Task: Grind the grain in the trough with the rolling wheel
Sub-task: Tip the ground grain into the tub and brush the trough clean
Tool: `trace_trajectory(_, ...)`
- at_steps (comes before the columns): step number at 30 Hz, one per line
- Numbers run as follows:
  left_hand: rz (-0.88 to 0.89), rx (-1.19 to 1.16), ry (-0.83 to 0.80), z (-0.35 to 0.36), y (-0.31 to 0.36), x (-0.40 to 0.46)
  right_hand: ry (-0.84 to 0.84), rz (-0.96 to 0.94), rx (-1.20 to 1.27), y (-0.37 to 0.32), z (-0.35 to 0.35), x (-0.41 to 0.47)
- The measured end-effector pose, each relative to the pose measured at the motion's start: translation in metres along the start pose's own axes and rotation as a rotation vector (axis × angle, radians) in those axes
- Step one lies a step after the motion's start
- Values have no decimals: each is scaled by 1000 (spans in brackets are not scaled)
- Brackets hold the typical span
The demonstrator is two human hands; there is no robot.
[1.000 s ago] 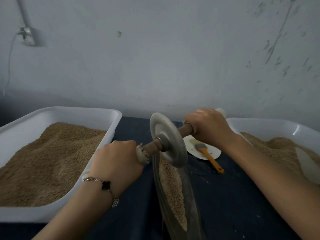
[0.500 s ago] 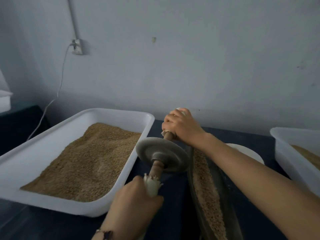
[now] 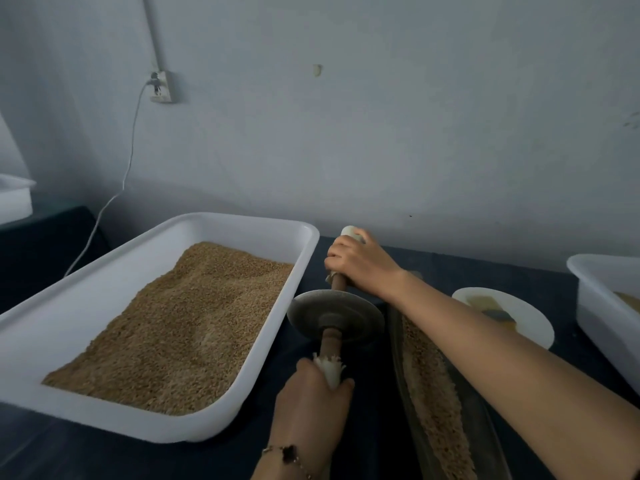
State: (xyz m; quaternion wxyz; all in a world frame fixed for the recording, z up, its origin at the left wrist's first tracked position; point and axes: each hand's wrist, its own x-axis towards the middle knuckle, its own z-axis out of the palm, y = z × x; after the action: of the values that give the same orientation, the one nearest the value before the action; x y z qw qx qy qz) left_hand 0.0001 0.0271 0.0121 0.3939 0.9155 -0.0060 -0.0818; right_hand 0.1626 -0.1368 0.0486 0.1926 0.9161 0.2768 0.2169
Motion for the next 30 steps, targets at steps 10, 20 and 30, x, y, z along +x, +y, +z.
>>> trace_trajectory(10,61,-65,-7,9,-6,4,-40,188,-42,-1,-12,-17)
trace_trajectory(20,49,-20,-12,1,-2,10,111,438,213,7,-49,-77)
trace_trajectory(30,193,-469,-147,18,2,-73,-5,1156,983,-35,-90,-239)
